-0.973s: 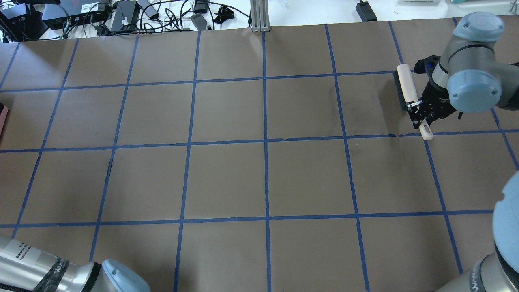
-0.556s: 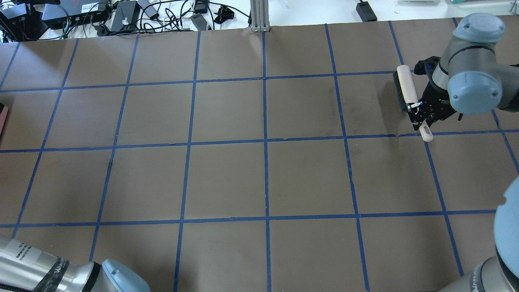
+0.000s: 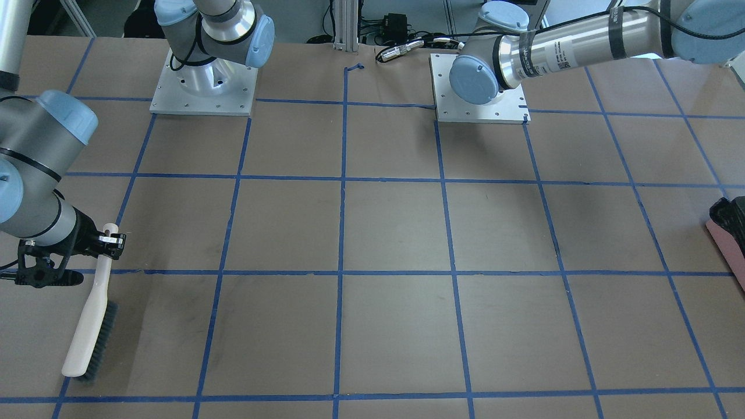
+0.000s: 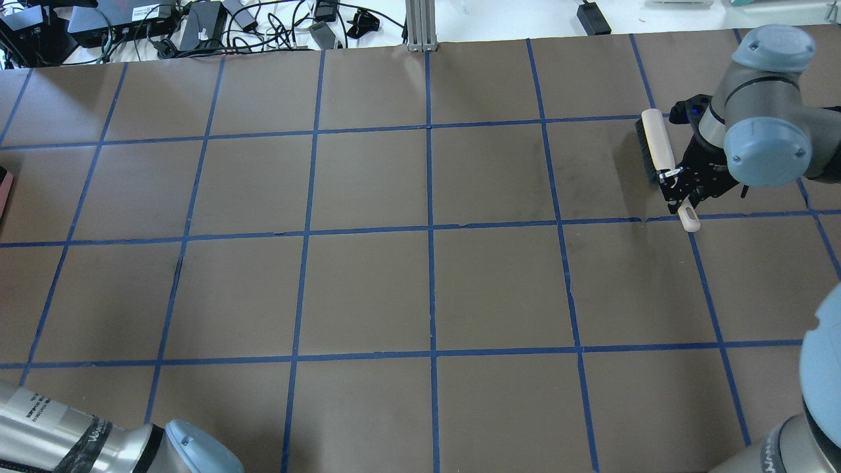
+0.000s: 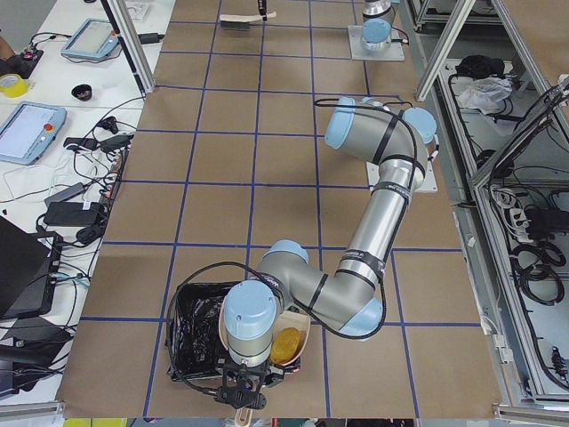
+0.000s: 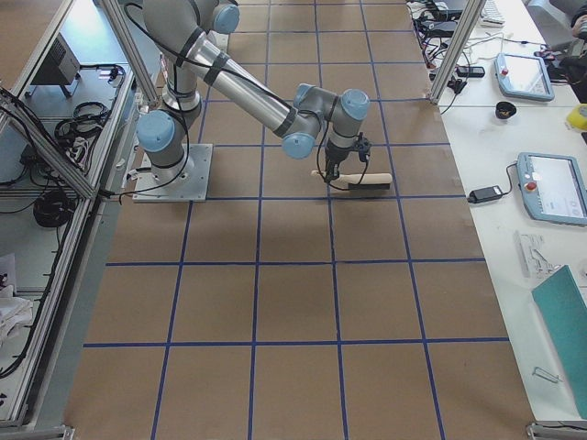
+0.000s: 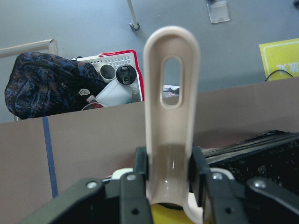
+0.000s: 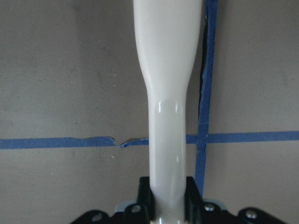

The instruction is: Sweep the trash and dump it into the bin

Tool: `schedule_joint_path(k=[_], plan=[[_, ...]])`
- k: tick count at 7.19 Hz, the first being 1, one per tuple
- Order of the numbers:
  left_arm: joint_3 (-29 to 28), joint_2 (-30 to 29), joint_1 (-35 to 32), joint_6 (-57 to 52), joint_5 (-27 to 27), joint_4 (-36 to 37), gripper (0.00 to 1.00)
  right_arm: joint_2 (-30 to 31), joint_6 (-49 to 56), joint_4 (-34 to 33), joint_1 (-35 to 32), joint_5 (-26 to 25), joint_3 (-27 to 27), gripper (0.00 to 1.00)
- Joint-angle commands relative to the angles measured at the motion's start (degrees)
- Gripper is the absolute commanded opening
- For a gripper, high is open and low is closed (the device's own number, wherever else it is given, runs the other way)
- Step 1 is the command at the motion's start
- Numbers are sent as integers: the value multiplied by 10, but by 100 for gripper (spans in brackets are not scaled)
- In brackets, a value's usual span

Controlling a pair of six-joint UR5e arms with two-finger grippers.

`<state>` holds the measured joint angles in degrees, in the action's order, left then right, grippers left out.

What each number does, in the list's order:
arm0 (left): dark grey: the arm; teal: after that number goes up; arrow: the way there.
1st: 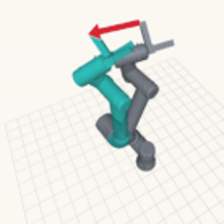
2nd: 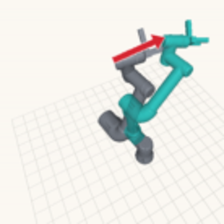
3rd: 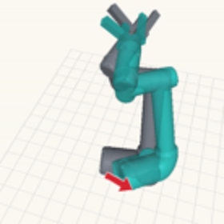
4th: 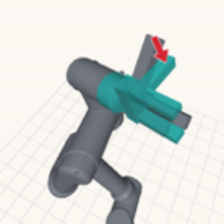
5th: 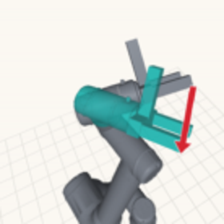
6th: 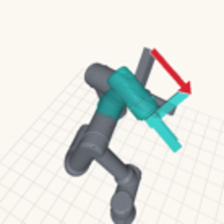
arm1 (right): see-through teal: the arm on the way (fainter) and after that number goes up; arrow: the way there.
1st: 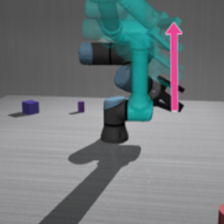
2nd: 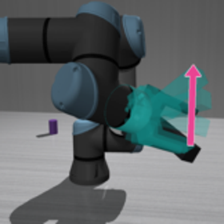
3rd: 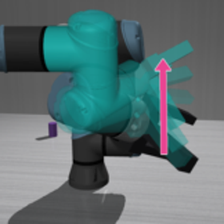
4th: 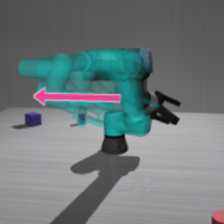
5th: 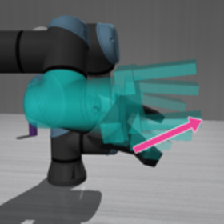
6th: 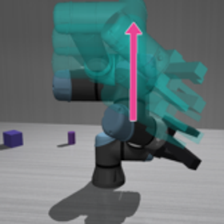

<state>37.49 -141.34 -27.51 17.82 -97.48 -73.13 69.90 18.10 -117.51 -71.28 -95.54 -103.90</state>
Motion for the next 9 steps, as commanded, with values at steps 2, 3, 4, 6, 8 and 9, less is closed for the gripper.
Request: schedule_joint_path(k=[2,3,4,6,8,9], plan=[[12,-19,0,-29,-75,-9,0,0,0,-1,0,1,-1,34],[13,-13,0,-53,-91,-52,0,1,1,-2,0,1,-1,40],[12,-8,1,-61,-99,-61,0,4,1,-2,0,1,0,49],[11,-8,0,-62,-98,-61,0,4,0,-2,0,1,-1,53],[14,-5,1,-65,-98,-62,0,4,1,-2,0,1,-1,54],[14,-4,1,-67,-98,-75,0,4,1,-3,0,1,-1,55]])
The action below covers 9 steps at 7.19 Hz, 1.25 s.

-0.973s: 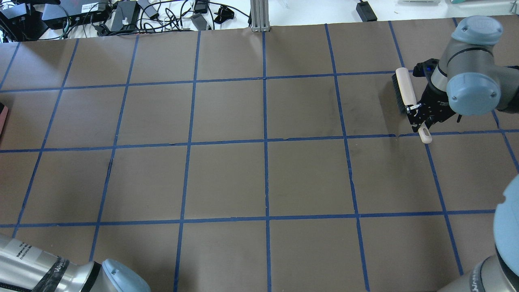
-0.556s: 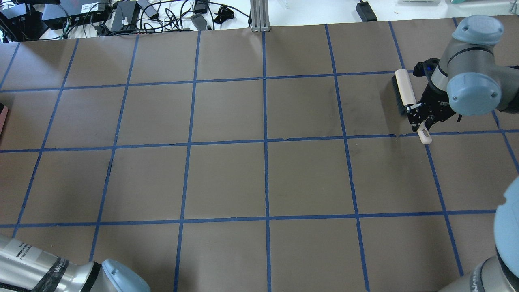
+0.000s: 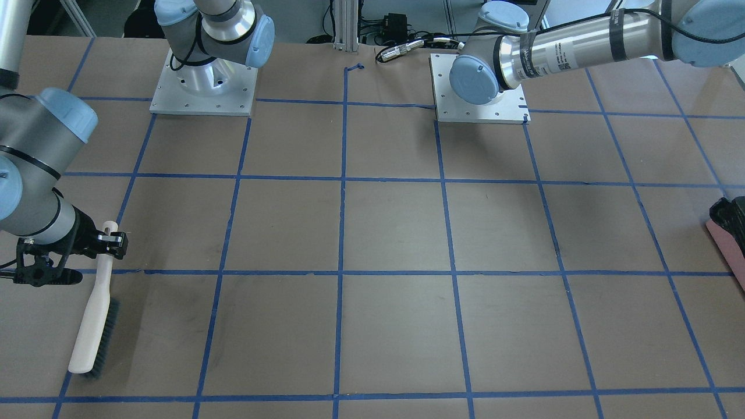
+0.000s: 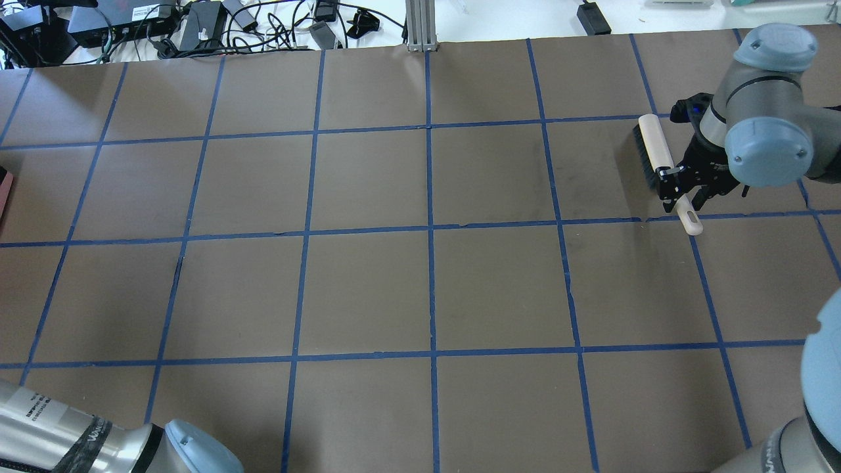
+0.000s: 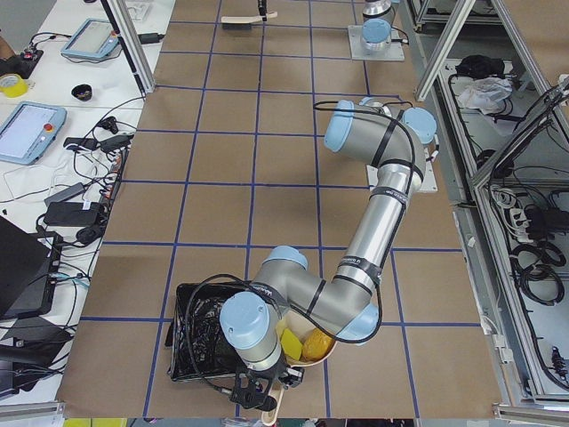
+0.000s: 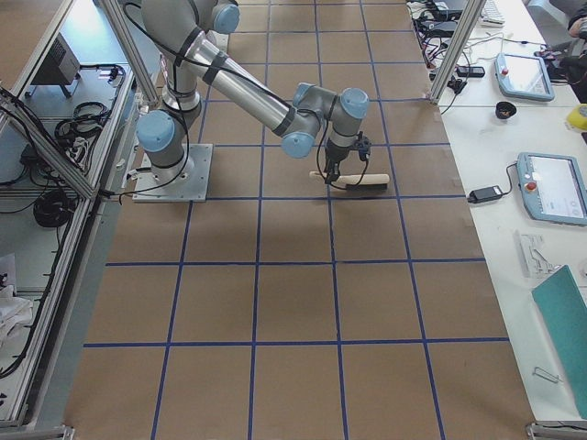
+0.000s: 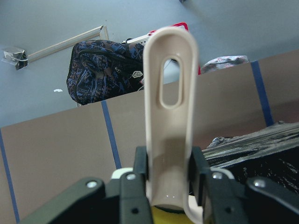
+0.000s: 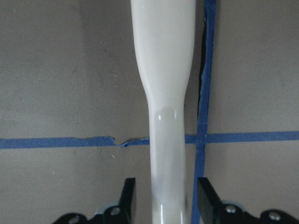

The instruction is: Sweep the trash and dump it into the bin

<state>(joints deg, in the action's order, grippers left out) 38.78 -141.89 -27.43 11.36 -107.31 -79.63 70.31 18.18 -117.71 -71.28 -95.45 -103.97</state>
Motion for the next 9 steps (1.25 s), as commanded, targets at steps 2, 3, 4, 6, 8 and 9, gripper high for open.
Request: schedule_joint_path(k=[2,3,4,6,8,9], plan=[[3,0,-1,-5,0,-18,0,0,-1,-1,0,0,1,56],[3,1,0,-12,-2,-19,0,0,-1,-1,0,0,0,58],[-1,-1,0,-15,-6,-10,0,0,-1,-5,0,-1,1,71],[-17,2,0,-13,-5,-1,0,24,-2,-6,0,0,7,100],[-55,0,0,-5,29,1,0,56,-1,1,0,-2,6,100],[-56,-3,0,-5,30,4,0,63,-2,6,-1,-1,5,100]])
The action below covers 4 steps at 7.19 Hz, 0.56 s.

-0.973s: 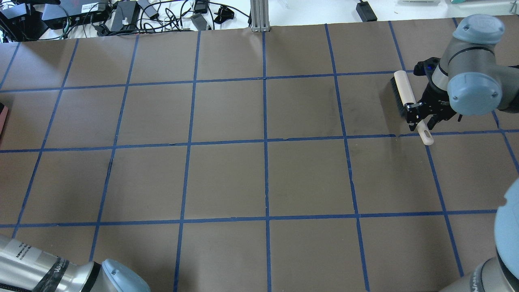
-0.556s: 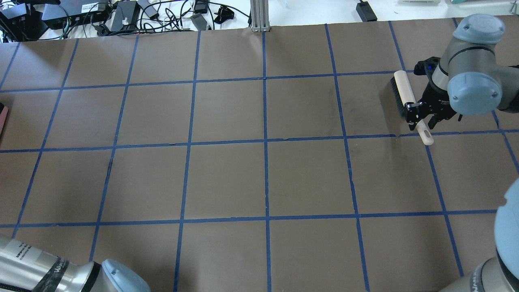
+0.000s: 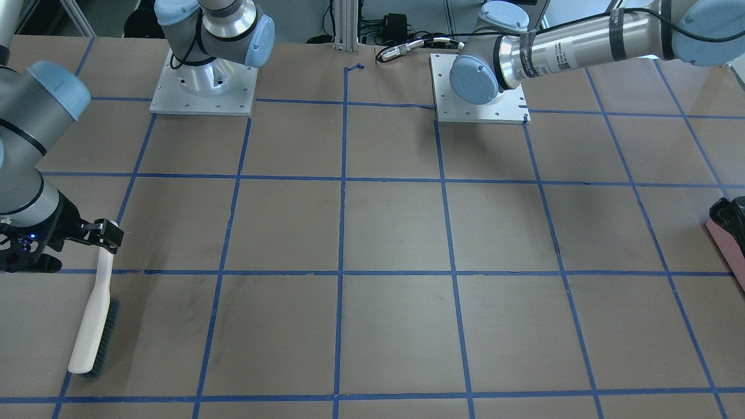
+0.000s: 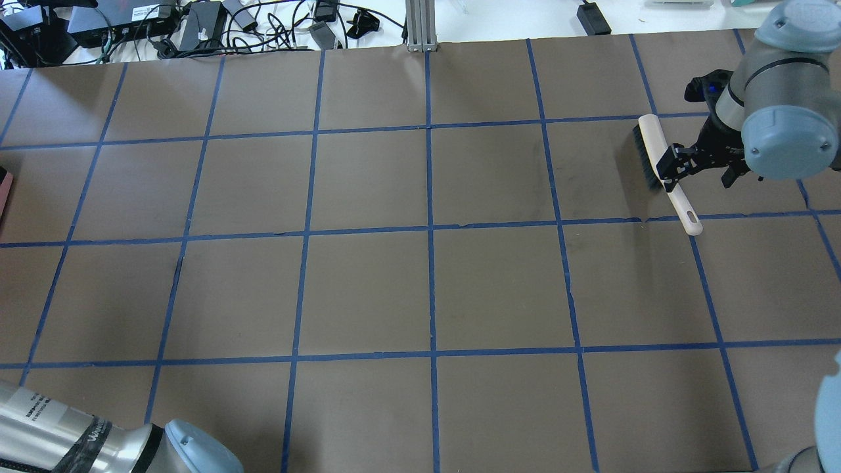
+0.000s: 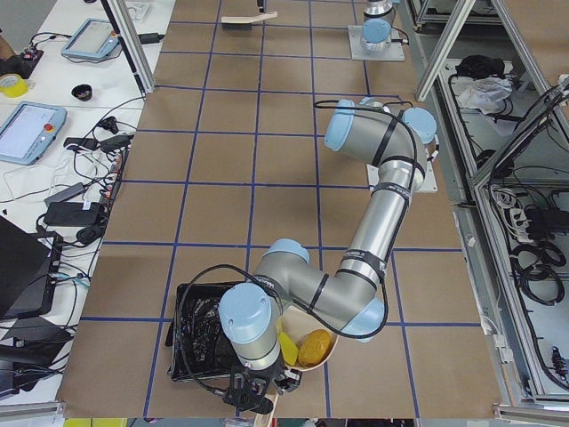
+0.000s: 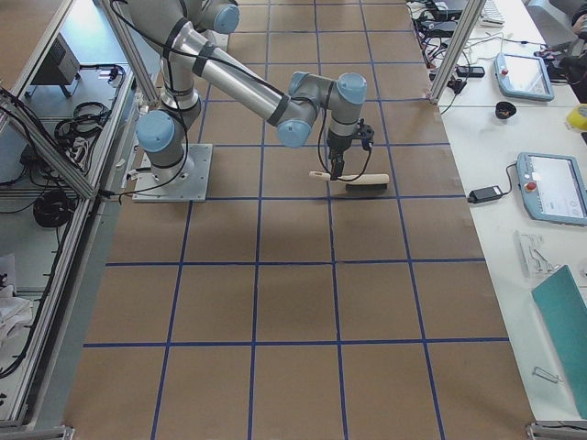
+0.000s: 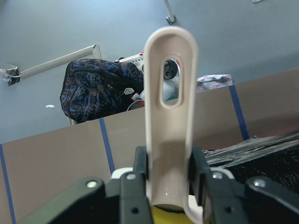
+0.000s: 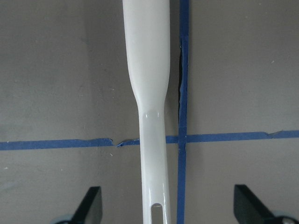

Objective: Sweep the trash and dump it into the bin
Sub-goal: 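Lower the white brush onto the table with the right gripper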

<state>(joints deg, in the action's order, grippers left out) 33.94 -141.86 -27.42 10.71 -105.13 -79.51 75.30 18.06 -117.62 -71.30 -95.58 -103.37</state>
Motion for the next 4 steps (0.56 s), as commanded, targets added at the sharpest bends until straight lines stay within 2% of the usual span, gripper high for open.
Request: schedule_joint_path(k=[1,3,4], plan=[[-8,-2,-1,7,8,3,0,24,0,23,-2,1,3,100],[-4,-13,-4,5,32,15,0,44,0,36,-11,8,4,100],[-5,-17,-4,-11,34,40,0,61,0,61,-12,45,4,100]])
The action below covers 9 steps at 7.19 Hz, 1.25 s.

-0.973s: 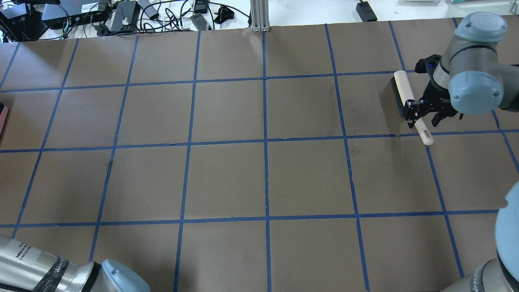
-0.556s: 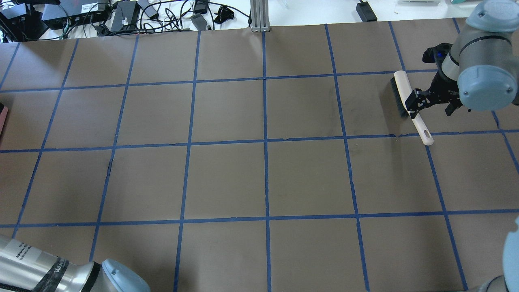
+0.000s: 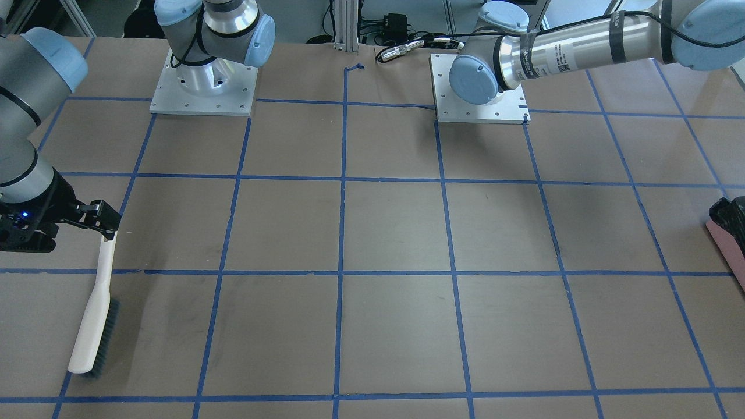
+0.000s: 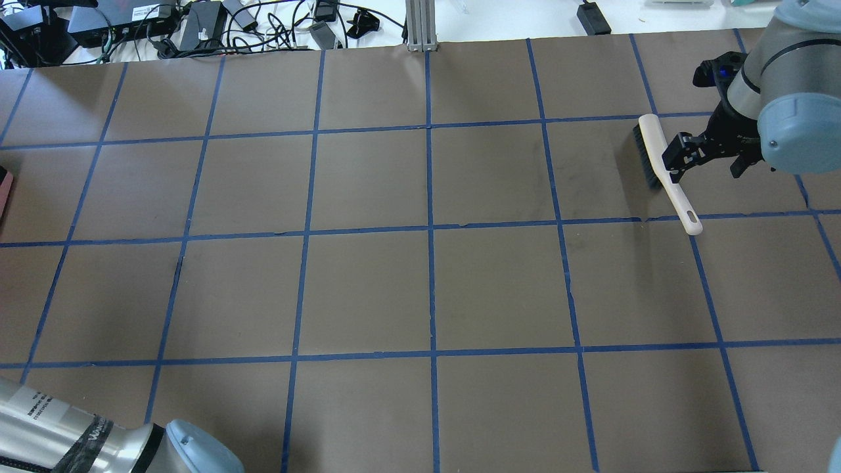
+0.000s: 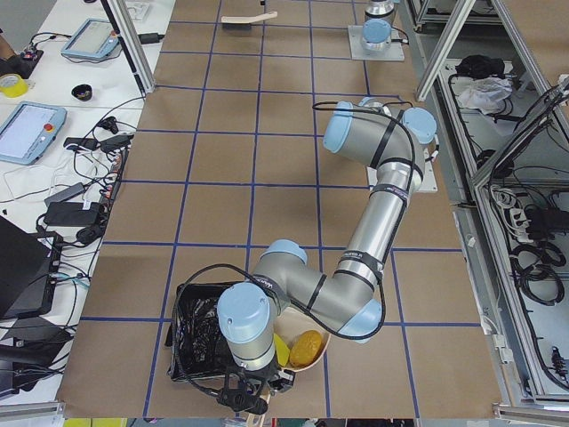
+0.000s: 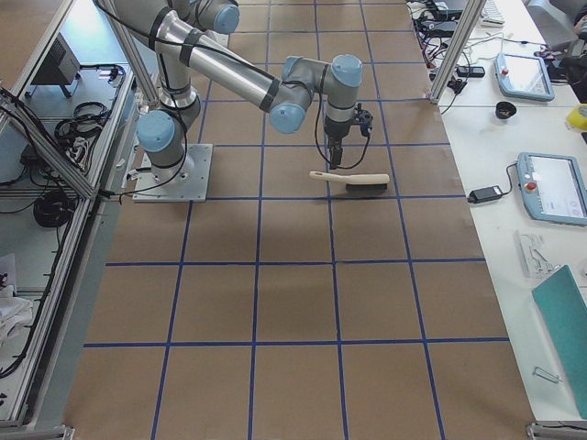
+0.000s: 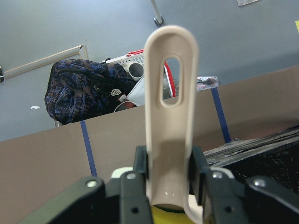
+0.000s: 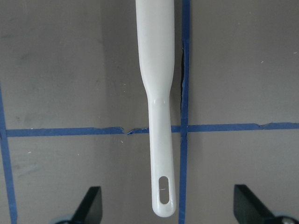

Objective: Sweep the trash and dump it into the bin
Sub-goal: 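Lower the white brush onto the table with the right gripper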

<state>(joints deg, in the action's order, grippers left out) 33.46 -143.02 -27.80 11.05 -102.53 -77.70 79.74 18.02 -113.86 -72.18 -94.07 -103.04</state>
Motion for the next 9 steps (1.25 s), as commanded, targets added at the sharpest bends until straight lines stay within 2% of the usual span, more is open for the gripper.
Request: schedule_joint_path(k=[1,6,8,9], plan=[[-1,-8,-1,-15,14,24,0,31,0,27,-3,42,0,100],[-2,-1,-2,-25,8,24,0,45,4,47,-4,44,-1,100],[7,-2,-10,-46,-46,19,0,57,8,52,-4,45,-1,100],[7,1,-11,-46,-46,19,0,56,9,52,-5,58,-1,100]])
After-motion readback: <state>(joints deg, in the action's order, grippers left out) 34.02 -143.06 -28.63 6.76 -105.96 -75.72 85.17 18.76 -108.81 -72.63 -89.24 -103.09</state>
